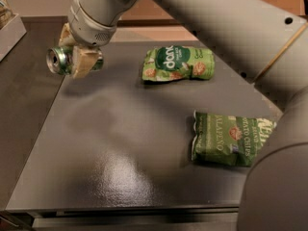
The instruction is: Place green can upright
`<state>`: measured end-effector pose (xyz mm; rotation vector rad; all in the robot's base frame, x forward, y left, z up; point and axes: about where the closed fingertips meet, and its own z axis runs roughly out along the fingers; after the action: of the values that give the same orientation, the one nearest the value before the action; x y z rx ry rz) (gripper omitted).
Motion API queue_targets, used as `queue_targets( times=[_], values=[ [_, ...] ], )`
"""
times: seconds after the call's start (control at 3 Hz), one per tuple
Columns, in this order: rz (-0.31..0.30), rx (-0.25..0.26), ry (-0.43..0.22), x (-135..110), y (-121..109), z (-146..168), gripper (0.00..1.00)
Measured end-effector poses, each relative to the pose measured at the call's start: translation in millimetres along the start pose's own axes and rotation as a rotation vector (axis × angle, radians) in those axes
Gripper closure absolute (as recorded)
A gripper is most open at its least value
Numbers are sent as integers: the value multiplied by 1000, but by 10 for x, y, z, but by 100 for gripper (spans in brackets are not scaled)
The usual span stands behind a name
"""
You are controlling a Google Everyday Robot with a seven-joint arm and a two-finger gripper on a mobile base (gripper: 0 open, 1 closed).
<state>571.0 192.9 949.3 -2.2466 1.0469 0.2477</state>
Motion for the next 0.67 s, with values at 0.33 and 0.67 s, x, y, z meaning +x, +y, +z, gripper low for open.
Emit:
queue_targets(
  times=[0.33,0.67],
  values=[
    [101,53,11,-76,-12,-90,100],
    [190,108,-1,-119,-25,-139,100]
  ],
)
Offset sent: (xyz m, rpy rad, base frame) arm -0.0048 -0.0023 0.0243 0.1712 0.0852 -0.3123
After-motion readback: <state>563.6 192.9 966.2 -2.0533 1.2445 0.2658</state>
